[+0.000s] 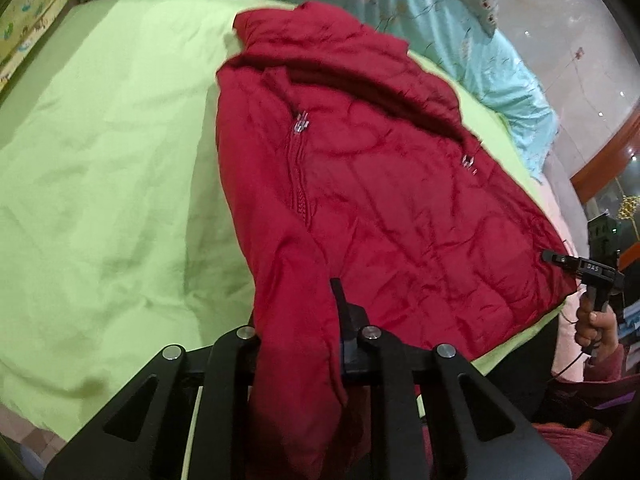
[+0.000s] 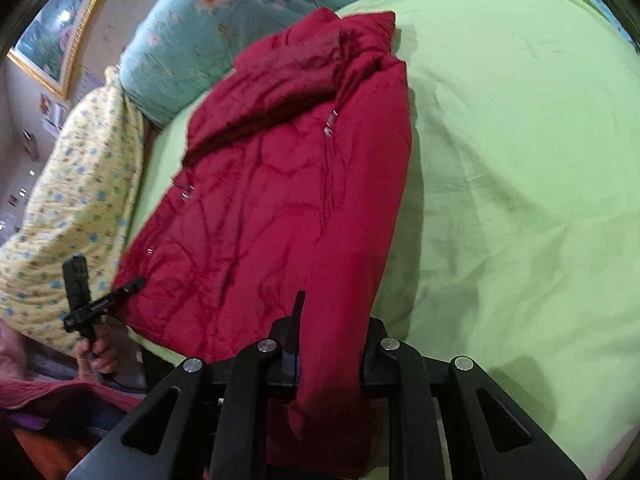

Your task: Fold large clothes

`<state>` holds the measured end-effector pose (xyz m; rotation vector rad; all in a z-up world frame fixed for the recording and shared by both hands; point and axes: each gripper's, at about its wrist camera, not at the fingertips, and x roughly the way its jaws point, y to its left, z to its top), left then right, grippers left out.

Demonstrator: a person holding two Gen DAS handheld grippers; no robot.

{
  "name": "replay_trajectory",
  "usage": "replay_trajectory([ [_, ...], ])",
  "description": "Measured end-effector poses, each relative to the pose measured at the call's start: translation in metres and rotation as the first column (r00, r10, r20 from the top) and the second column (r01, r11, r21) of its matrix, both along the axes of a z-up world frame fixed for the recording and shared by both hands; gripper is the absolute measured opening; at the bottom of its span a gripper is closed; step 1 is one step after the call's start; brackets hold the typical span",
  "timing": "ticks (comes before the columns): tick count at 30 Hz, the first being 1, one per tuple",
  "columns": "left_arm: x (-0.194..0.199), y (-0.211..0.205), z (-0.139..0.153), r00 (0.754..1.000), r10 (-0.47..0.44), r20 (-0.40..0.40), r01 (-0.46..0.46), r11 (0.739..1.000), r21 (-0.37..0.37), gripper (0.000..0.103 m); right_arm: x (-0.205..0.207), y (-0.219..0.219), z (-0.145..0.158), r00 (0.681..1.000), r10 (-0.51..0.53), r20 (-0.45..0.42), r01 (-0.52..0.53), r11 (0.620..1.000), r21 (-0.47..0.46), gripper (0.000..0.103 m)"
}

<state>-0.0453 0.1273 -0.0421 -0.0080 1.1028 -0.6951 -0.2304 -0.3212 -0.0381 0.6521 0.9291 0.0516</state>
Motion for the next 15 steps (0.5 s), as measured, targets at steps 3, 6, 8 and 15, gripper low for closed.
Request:
replay_trajectory([
  [3, 0.011, -0.002, 0.019, 1.000, 0.011, 0.024, -0.009, 0.998, -0.060, 0.015, 0.004, -0.012, 0.015, 0.996, -0.019, 0.084, 0.015, 0.999, 0.051, 0.016],
  [6, 0.022, -0.006, 0.038, 0.997, 0.020, 0.070, -0.013, 0.994, -0.106, 0.015, 0.011, -0.024, 0.035, 0.985, -0.046, 0.166, 0.035, 0.997, 0.074, 0.016],
  [8, 0.031, -0.003, 0.051, 0.995, 0.034, 0.095, -0.020, 0.989, -0.148, 0.015, 0.019, -0.030, 0.045, 0.976, -0.070, 0.207, 0.055, 0.996, 0.076, 0.016],
  [15, 0.074, -0.018, 0.081, 0.990, 0.089, 0.113, -0.056, 0.962, -0.266, 0.016, 0.063, -0.053, 0.074, 0.944, -0.133, 0.301, 0.110, 0.990, 0.094, 0.015],
])
